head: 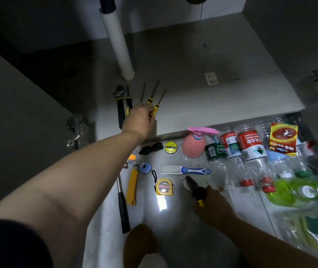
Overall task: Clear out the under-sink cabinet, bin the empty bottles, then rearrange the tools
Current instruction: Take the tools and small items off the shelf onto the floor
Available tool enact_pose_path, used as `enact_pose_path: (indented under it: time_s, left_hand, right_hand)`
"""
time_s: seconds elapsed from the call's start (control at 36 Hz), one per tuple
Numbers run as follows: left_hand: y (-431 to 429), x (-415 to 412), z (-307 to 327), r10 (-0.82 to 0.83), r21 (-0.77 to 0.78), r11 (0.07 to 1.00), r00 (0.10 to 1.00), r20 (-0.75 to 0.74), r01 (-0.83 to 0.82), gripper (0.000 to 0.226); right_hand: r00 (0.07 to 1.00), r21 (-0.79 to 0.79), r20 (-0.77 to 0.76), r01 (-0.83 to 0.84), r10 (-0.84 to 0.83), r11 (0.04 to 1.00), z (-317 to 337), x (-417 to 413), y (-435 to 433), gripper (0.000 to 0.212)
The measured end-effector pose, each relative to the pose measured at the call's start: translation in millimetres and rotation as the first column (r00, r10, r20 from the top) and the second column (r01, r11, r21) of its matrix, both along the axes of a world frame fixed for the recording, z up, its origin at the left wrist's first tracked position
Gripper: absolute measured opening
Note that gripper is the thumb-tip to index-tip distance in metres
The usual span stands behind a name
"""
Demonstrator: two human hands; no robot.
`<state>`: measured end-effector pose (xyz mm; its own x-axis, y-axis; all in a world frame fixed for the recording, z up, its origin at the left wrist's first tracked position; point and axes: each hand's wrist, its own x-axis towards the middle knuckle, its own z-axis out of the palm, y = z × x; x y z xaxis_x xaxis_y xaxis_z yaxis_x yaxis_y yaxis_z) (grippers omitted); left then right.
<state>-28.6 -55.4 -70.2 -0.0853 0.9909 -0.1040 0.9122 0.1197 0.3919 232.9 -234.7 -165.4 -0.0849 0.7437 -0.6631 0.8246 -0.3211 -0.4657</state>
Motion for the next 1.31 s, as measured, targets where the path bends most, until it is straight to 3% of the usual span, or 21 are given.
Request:
enact_pose_path:
  time_s: [0.17, 0.25, 0.36, 0.44, 0.56, 0.61, 0.69, 0.72, 0.78, 0.83, 0.86, 0.94, 1.0, 1.11, 1.22, 1.31]
  left_hand:
    - [19, 23, -12, -0.035, -0.022, 0.999, 0.961, -0.273, 0.03, 0.025]
    - [23, 29, -19, -0.029, -0.019, 1.0, 0.95, -0.309, 0.024, 0.033]
    - [22, 33, -18, 0.02, 0.017, 1.0, 0.97, -0.242, -0.016, 0.028]
    - [17, 33, -14, 0.103, 0.019, 0.995, 0.989, -0.107, -0.102, 0.022]
    - [7, 29, -12, 0.296, -0.105, 0.952, 0.951, 0.092, -0.287, 0.012]
    - [-3, 26, -11, 0.425, -0.183, 0.903, 0.866, 0.263, -0.388, 0.008]
    - [-32, 24, -4, 0.56, -0.281, 0.827, 0.664, 0.496, -0.487, 0.01]
    - [-45, 24, -1, 0.575, -0.312, 0.815, 0.615, 0.539, -0.488, 0.011]
    - [-72, 25, 4, 0.584, -0.395, 0.806, 0.49, 0.647, -0.44, 0.014]
    - [-97, 26, 7, 0.583, -0.475, 0.808, 0.355, 0.731, -0.349, 0.021]
    - [-109, 27, 8, 0.578, -0.498, 0.814, 0.335, 0.744, -0.298, 0.022]
    - [-139, 32, 7, 0.547, -0.54, 0.83, 0.398, 0.737, -0.141, 0.022]
    - [-152, 36, 7, 0.507, -0.549, 0.834, 0.47, 0.723, -0.055, 0.021]
    - [-153, 38, 10, 0.452, -0.576, 0.816, 0.574, 0.683, 0.043, 0.022]
    - [-129, 33, 16, 0.244, -0.515, 0.85, 0.785, 0.569, 0.109, 0.017]
    - [-94, 27, 13, 0.175, -0.349, 0.937, 0.858, 0.483, 0.006, 0.021]
  right_hand:
    - [0.998, 0.031, 0.018, -0.054, 0.053, 0.998, -11, -6, -11, 0.047]
    - [0.992, 0.088, 0.065, -0.118, 0.112, 0.989, -13, -13, -16, 0.044]
    - [0.973, 0.045, 0.113, -0.206, 0.2, 0.977, -15, -18, -24, 0.05]
    - [0.971, 0.034, 0.139, -0.199, 0.192, 0.979, -17, -19, -29, 0.051]
    - [0.975, 0.053, 0.138, -0.182, 0.173, 0.982, -17, -23, -30, 0.047]
    - [0.973, 0.089, 0.163, -0.182, 0.166, 0.979, -11, -26, -27, 0.045]
    - [0.967, 0.203, 0.198, -0.198, 0.158, 0.959, 8, -31, -15, 0.034]
    - [0.981, 0.242, 0.131, -0.172, 0.144, 0.955, 15, -34, -10, 0.027]
    - [0.987, 0.22, -0.158, 0.01, 0.026, 0.976, 34, -42, 0, 0.013]
    - [0.888, 0.058, -0.428, 0.215, -0.17, 0.975, 55, -55, 13, 0.013]
    - [0.829, -0.009, -0.499, 0.286, -0.252, 0.958, 64, -62, 20, 0.012]
    - [0.695, -0.125, -0.602, 0.405, -0.394, 0.906, 84, -76, 39, 0.011]
    - [0.668, -0.14, -0.622, 0.418, -0.408, 0.898, 91, -79, 45, 0.017]
    - [0.783, 0.007, -0.525, 0.395, -0.333, 0.919, 82, -73, 43, 0.023]
    - [0.882, 0.085, -0.375, 0.34, -0.286, 0.937, 61, -54, 37, 0.023]
    - [0.987, 0.136, -0.127, 0.114, -0.097, 0.984, 43, -30, 26, 0.021]
